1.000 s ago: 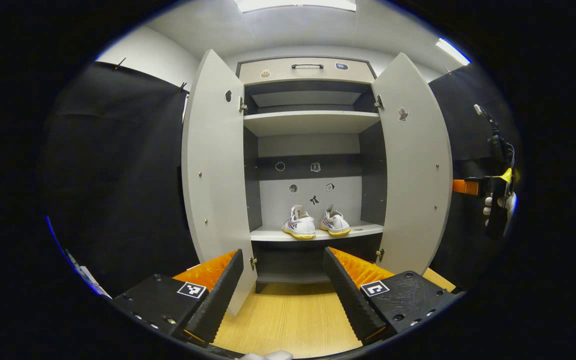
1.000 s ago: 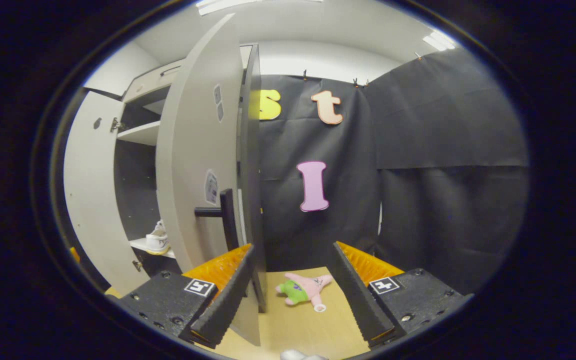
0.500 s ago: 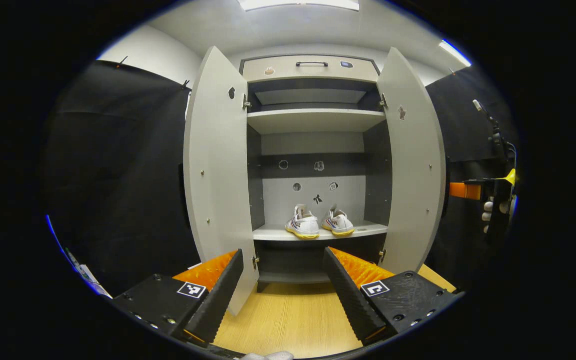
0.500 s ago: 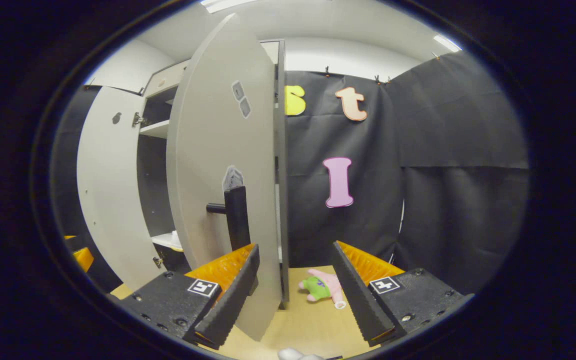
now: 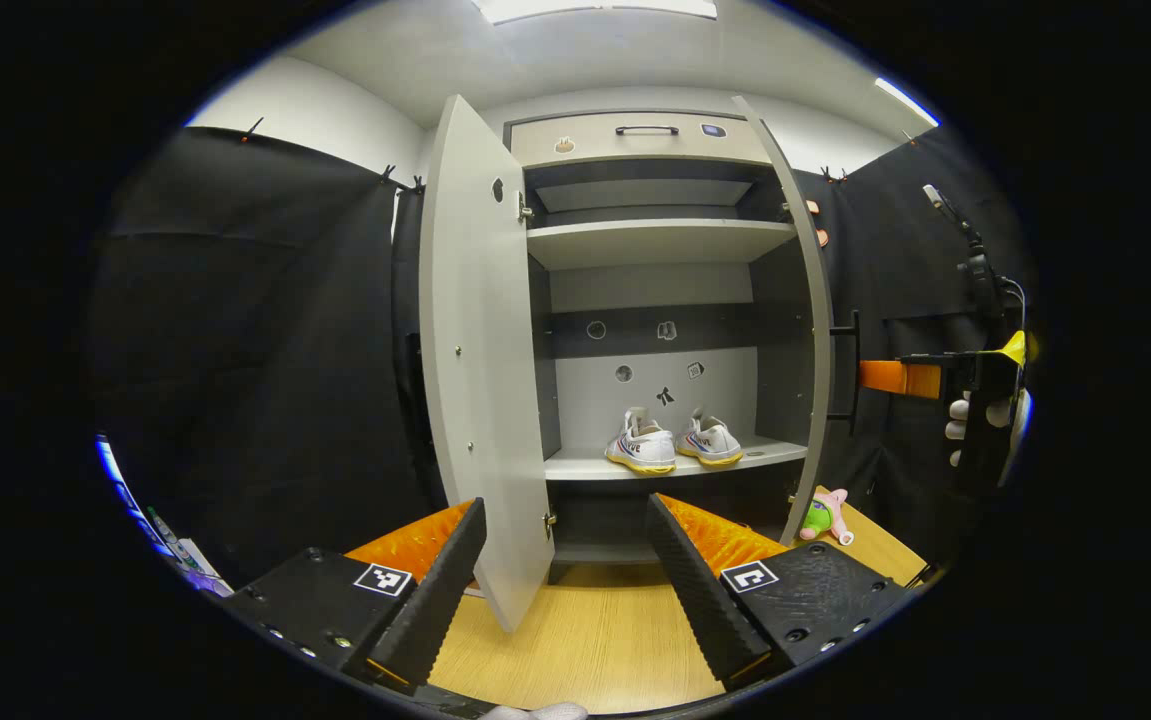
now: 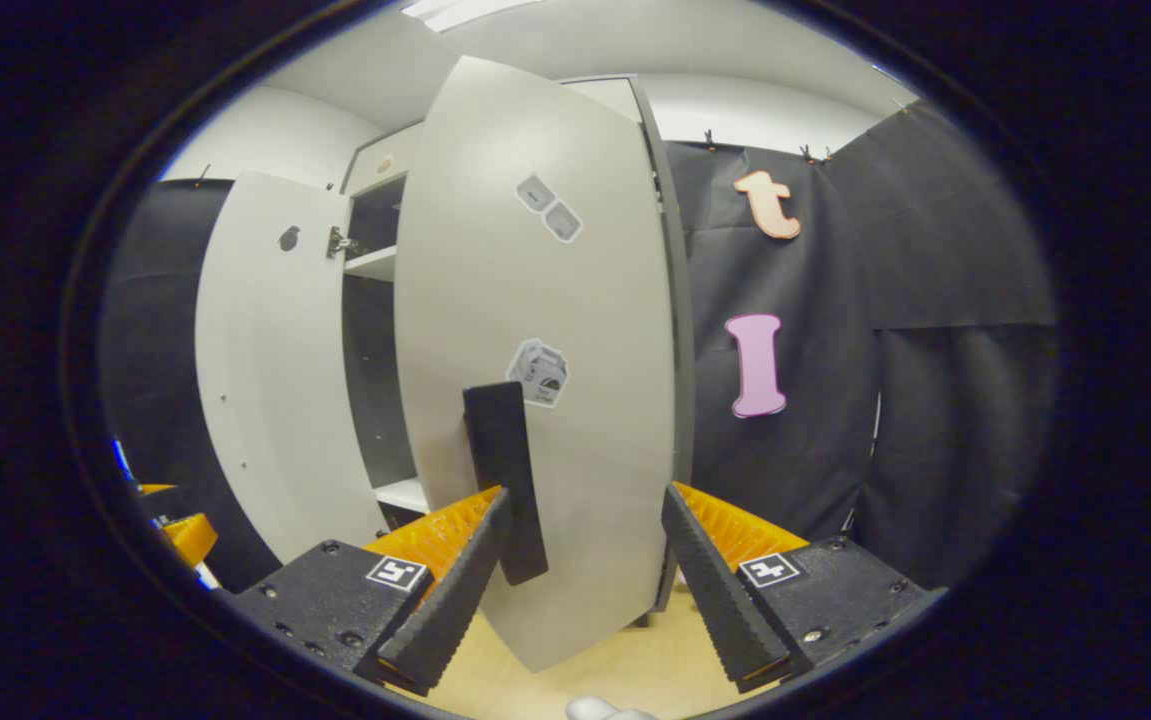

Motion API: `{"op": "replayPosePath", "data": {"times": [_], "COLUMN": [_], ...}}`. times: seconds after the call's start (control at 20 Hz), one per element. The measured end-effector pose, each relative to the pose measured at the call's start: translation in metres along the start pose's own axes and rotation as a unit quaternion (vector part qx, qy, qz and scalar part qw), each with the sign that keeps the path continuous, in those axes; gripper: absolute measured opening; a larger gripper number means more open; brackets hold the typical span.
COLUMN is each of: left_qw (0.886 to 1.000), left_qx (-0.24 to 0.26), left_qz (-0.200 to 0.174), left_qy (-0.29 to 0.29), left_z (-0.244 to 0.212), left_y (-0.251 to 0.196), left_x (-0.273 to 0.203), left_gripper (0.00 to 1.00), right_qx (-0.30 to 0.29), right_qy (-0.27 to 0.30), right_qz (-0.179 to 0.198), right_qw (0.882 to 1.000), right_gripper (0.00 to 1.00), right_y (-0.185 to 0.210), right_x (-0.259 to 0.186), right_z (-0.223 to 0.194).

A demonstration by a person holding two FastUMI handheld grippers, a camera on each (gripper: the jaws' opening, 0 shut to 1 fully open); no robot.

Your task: Grab one shoe with the right hand and put it into the shoe cabinet, grab the other shoe with the left hand and put it into the shoe cabinet; then close the right door with the right hand and the left door with the left hand.

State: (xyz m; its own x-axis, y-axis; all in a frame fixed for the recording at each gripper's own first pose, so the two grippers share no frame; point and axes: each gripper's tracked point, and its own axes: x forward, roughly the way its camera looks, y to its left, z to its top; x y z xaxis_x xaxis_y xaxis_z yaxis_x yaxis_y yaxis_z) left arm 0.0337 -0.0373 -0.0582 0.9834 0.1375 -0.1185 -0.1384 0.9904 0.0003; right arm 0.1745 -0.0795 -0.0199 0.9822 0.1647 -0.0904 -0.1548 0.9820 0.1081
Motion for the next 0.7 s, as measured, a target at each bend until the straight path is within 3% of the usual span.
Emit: {"op": "replayPosePath", "data": {"times": [0.15,0.2,0.3,0.35,0.4,0.55,0.6,0.7], "left_qw": [1.0,1.0,1.0,1.0,1.0,1.0,1.0,0.999], "left_qx": [-0.002,-0.002,-0.005,-0.007,-0.009,-0.006,-0.006,-0.005], "left_qz": [0.003,0.002,0.002,0.004,0.006,0.022,0.028,0.043], "left_qy": [-0.002,-0.002,-0.003,-0.002,-0.002,-0.006,-0.01,-0.016], "left_z": [0.002,0.001,0.002,0.001,0.001,0.003,0.006,0.009], "left_y": [0.009,0.012,0.019,0.024,0.029,0.057,0.068,0.093], "left_x": [0.0,0.001,0.003,0.004,0.007,0.015,0.018,0.028], "left_gripper": [0.96,1.0,0.96,0.96,1.0,0.96,0.96,0.96], "right_qx": [-0.008,-0.007,-0.008,-0.008,-0.008,-0.007,-0.008,-0.01], "right_qy": [-0.007,-0.009,-0.009,-0.006,-0.004,0.002,0.005,0.009], "right_qz": [-0.007,-0.007,-0.012,-0.015,-0.015,-0.017,-0.018,-0.021], "right_qw": [1.0,1.0,1.0,1.0,1.0,1.0,1.0,1.0], "right_gripper": [0.94,0.99,0.94,0.99,0.99,0.99,0.94,0.99], "right_y": [0.006,0.008,0.011,0.012,0.015,0.025,0.029,0.037], "right_x": [-0.006,-0.008,-0.012,-0.014,-0.017,-0.025,-0.03,-0.04], "right_z": [0.005,0.006,0.006,0.005,0.003,-0.003,-0.007,-0.012]}}
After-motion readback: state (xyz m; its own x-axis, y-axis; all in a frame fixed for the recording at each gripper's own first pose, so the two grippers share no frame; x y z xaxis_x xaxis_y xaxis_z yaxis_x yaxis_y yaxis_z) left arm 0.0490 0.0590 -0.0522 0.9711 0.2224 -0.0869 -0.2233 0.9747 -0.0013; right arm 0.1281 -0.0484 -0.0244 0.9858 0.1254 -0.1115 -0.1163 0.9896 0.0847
